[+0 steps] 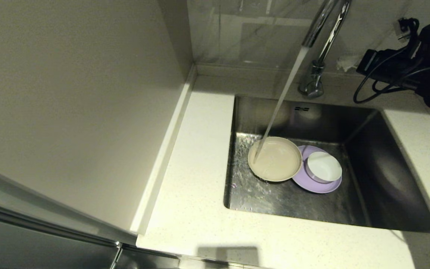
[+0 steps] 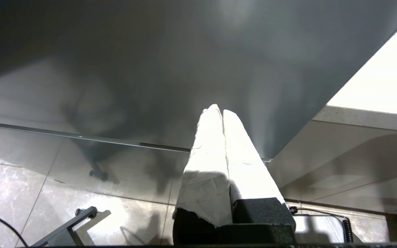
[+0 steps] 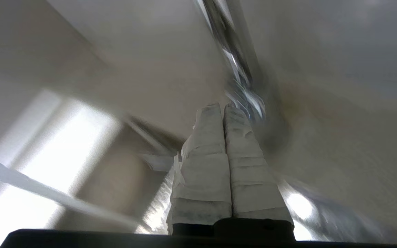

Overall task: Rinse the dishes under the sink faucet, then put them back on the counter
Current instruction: Wait for the water to rinse the bowl

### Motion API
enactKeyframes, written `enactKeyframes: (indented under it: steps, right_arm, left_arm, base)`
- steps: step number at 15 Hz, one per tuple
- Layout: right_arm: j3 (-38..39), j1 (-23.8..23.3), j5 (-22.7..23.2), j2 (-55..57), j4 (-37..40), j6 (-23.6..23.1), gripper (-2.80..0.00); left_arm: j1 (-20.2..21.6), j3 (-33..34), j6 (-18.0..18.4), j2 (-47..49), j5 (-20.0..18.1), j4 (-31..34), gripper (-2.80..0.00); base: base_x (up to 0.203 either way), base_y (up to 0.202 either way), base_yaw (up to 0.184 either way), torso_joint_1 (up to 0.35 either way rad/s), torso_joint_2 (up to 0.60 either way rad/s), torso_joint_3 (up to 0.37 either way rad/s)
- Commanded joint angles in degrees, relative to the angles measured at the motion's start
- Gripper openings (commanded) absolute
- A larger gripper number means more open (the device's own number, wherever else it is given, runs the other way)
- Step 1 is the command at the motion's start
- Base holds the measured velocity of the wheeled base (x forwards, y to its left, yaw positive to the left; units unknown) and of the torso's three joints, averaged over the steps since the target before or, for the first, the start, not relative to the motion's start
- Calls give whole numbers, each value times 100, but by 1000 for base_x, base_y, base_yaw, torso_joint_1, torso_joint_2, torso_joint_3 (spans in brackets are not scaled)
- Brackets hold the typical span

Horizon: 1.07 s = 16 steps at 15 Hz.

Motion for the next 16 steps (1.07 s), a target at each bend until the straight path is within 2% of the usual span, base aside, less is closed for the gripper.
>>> enactKeyframes:
  steps: [1, 2, 5, 6, 7, 8, 10, 13, 16]
  right_arm:
    - [455, -221, -110, -422, 519, -830, -280]
    - [719, -289, -487, -608, 672, -1267, -280]
    - [1907, -364, -2791, -1268, 956, -2340, -280]
    - [2395, -473, -3377, -1576, 1123, -2560, -280]
    - [2940, -575, -3729, -1936, 1254, -2671, -280]
    - [3495, -642, -3902, -2355, 1313, -2642, -280]
    - [4601, -702, -3995, -3420, 1361, -2275, -280]
    - [6475, -721, -3806, -5389, 1269, -1843, -280]
    - [8449, -407, -3754, -7512, 872, -1690, -280]
  left_arm:
    - [-9, 0, 4, -18, 3, -2, -280]
    - [0, 0, -2, -18, 3, -2, -280]
    - [-8, 0, -4, -18, 3, -2, -280]
    - [0, 0, -4, -18, 3, -2, -280]
    - [-8, 0, -4, -18, 3, -2, -280]
    - [0, 0, -4, -18, 3, -2, -280]
    - [0, 0, 3, -18, 3, -2, -280]
    - [0, 0, -4, -18, 3, -2, -280]
    - [0, 0, -4, -18, 3, -2, -280]
  base:
    - [0, 0, 0, 0, 0, 0]
    - [0, 0, 0, 0, 0, 0]
    - [0, 0, 0, 0, 0, 0]
    - [0, 0, 0, 0, 0, 0]
    - [0, 0, 0, 0, 0, 0]
    - [0, 0, 0, 0, 0, 0]
    - [0, 0, 0, 0, 0, 0]
    - [0, 0, 0, 0, 0, 0]
    - [0, 0, 0, 0, 0, 0]
